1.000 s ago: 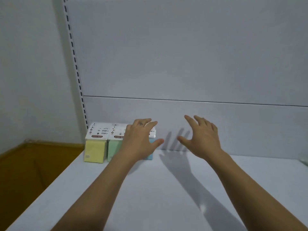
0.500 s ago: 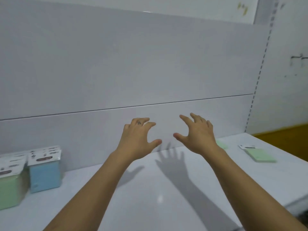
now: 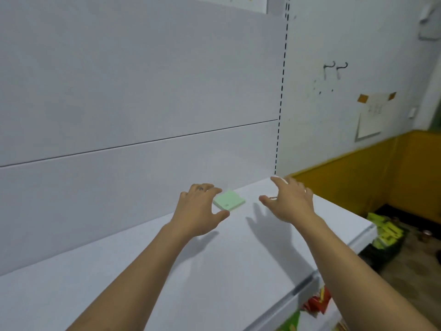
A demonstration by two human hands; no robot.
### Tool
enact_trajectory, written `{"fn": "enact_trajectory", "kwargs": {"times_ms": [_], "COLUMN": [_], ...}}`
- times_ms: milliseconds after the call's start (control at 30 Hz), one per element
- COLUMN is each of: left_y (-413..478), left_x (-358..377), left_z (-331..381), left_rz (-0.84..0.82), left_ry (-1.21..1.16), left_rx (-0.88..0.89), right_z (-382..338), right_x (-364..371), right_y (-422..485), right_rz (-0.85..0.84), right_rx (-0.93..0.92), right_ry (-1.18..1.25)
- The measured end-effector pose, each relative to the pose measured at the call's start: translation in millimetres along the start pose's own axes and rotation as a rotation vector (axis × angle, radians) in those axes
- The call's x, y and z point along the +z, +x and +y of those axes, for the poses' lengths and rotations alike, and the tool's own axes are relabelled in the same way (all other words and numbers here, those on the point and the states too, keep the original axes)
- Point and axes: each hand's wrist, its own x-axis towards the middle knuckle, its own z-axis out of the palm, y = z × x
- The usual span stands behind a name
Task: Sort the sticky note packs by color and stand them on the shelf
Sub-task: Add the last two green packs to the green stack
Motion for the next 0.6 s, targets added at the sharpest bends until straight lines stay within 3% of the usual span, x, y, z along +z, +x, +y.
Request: {"fn": "enact_trajectory", "kwargs": {"times_ms": [200,433,600], "left_y": [26,50,49], "left_x": [57,109,117], "left_z": [26,38,39], "left_rz": [-0.122,-0.122,-0.049], "left_ry": [-0.050,-0.044,0.000], "left_rx": [-0.083,-0.216,-0.185], "right_z": [49,55,59], "right_x": [58,75,74], "right_y": [1,8,13], "right_rz": [-0.088,-0.051,0.006], "right_rx": [0.089,0.074,0.022], "right_ry": [-0.033,-0.039,-0.047]}}
